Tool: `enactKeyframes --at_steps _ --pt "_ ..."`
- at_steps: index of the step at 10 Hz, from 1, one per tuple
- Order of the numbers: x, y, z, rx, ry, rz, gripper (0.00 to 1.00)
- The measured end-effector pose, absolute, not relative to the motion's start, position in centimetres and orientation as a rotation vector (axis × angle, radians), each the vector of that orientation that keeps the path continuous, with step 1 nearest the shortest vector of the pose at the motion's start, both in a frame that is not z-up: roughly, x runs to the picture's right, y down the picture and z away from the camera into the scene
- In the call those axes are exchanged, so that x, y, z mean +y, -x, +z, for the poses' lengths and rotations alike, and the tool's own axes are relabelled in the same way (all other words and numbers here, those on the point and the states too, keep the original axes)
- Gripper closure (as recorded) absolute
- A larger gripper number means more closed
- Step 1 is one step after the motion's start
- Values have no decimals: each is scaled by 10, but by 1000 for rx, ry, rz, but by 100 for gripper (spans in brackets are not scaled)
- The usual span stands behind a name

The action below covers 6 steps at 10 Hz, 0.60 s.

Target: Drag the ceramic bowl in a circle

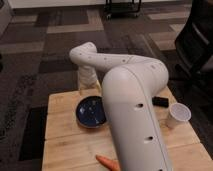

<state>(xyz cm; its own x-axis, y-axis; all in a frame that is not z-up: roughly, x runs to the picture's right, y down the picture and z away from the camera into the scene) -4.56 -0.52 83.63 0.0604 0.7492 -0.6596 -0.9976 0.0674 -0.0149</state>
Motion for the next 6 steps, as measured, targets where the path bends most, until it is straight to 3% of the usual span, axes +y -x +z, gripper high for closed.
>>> enactKeyframes --at_steps 6 --pt "36 -42 776 652 452 1639 35"
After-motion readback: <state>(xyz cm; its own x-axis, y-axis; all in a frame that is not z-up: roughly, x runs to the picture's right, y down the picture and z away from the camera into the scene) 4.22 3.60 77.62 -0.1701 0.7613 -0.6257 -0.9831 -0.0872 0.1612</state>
